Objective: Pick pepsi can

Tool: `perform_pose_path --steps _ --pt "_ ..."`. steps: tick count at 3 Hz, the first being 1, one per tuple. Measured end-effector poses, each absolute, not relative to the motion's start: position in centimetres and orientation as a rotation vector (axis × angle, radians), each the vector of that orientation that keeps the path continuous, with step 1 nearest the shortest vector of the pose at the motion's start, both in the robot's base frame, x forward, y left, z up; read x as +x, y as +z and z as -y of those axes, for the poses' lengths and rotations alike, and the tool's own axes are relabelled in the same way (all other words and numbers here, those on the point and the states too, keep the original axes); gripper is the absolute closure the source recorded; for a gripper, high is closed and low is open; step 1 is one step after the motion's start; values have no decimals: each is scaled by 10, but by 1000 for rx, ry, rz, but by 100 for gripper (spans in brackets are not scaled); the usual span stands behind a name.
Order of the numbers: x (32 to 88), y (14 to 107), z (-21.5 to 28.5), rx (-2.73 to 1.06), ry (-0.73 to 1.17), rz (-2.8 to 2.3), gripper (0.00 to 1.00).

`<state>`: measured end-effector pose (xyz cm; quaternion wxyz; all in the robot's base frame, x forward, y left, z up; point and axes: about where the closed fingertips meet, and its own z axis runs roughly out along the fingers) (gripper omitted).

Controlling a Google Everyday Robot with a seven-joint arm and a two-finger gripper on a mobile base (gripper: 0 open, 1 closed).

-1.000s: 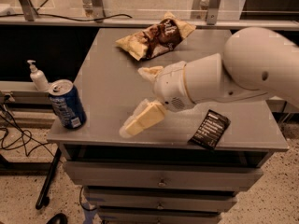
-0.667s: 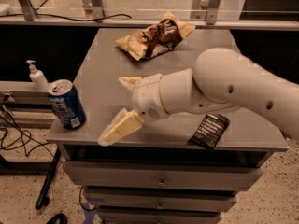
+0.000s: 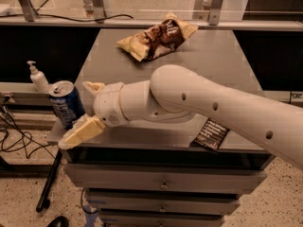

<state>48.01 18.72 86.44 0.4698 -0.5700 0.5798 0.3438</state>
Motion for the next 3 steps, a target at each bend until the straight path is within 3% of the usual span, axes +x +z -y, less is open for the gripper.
perform_pose_path --steps 1,3 --pt "490 865 -219 -1376 877 -1366 17" --pt "508 869 -236 -1342 881 -1329 64"
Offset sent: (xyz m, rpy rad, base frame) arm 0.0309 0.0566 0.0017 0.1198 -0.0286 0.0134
